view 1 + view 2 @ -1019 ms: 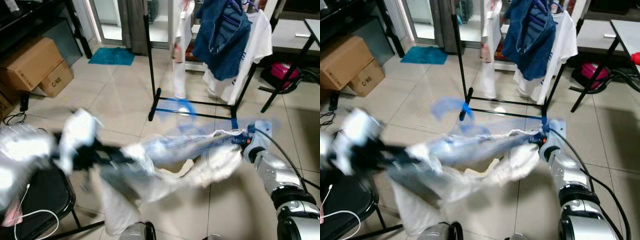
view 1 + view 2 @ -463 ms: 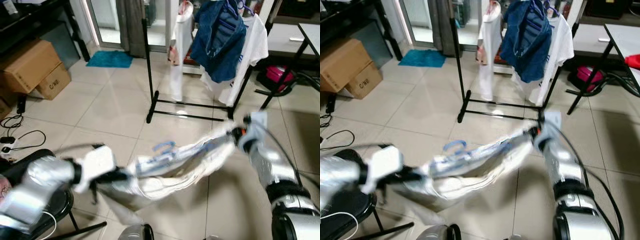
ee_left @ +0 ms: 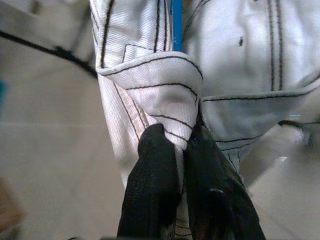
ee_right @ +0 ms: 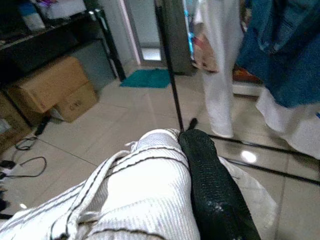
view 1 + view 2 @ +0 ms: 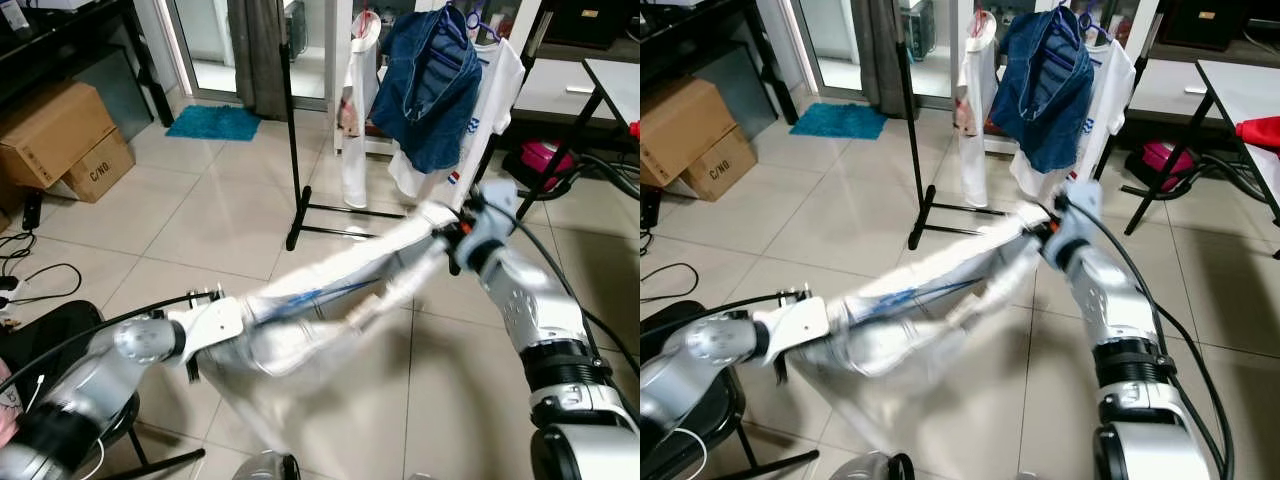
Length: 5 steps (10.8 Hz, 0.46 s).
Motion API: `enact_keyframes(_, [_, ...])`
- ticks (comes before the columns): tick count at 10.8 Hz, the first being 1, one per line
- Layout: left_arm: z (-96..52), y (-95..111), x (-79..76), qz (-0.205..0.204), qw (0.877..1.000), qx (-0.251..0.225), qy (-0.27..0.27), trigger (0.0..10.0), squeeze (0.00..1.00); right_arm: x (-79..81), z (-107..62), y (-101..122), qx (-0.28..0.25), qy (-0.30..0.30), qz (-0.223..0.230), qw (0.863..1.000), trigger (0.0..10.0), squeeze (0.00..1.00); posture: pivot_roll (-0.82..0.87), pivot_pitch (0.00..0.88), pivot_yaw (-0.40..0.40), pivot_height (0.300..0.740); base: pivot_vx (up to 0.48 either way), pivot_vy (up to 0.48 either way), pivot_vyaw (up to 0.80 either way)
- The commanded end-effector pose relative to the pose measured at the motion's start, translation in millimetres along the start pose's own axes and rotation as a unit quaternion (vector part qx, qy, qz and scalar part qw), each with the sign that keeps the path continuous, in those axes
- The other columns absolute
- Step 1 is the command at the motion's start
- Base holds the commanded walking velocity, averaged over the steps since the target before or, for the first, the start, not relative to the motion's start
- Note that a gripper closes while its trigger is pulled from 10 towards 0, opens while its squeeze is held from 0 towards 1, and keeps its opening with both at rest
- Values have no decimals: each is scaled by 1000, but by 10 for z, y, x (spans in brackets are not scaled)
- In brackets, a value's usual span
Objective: Hang hanger
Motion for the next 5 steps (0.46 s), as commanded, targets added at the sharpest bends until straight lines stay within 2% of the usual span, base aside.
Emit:
enact_keyframes(1, [-13, -114, 74, 20, 999, 28, 27, 0, 0, 57, -43, 160, -27, 12, 13, 999, 0, 0, -83, 25, 59, 740, 0, 0, 0])
enact_keyframes(3, [54, -156, -29, 34, 999, 17, 7, 0, 0, 132, -66, 269, -33, 16, 17, 999, 0, 0, -96, 30, 63, 740, 0, 0, 0])
enact_keyframes(4, [94, -132, 16, 15, 999, -4, 32, 0, 0, 215, -76, 367, -32, 28, 12, 999, 0, 0, -103, 35, 59, 740, 0, 0, 0])
enact_keyframes(5, [87, -21, 161, -28, 995, -60, 73, 0, 0, 270, -88, 413, -29, 38, 5, 999, 0, 0, -106, 35, 57, 740, 0, 0, 0])
Point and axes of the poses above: a point about 5 cm out from each wrist's last joint towards the gripper, its own z axis pointing out of the wrist towards the gripper, its own y axis along the axis of the wrist's last joint, x = y × z, the point moved 1 cm from there along z, pointing out of the wrist towards the gripper, and after that the axes turned 11 degrees about z, right-handed, at the moved point
